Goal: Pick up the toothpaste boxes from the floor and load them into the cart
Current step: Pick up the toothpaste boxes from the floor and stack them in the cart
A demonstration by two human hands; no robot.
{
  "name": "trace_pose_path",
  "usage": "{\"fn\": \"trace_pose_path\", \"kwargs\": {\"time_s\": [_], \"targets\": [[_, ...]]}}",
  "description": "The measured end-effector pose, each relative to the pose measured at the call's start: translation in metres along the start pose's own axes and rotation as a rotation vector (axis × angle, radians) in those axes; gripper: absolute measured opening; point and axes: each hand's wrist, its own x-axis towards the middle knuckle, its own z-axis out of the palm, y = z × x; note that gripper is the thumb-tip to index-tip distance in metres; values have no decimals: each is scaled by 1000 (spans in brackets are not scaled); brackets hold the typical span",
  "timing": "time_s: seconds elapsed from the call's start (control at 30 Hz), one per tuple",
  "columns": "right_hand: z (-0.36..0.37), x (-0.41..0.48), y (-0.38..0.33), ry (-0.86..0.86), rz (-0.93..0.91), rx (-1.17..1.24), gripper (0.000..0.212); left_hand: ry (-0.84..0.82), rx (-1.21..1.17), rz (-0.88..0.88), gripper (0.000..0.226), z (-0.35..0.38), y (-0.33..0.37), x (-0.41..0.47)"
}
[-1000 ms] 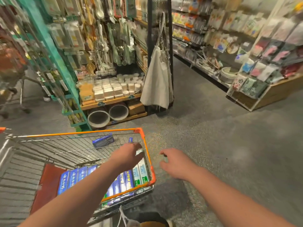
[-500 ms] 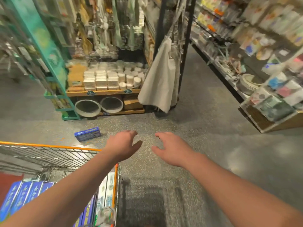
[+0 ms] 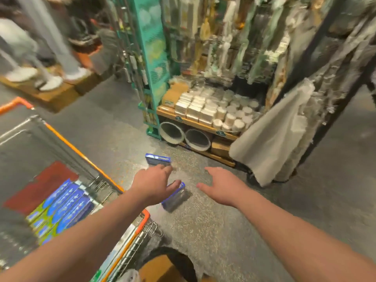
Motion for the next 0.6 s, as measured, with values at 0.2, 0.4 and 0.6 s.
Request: {"fn": "trace_pose_path", "kwargs": {"time_s": [0.2,0.4,0.6], "targets": [[-23,122,-4,-101,-201,-70,78,-30,-14,-232,81,9,-30,45],[-34,263,-21,-173,-300,-158,74,-55,-132,-402,69,45,-67,136],[-44,381,-39,-232,-352,-207,69,-96,-245,-515,62,61,-96,223]]}}
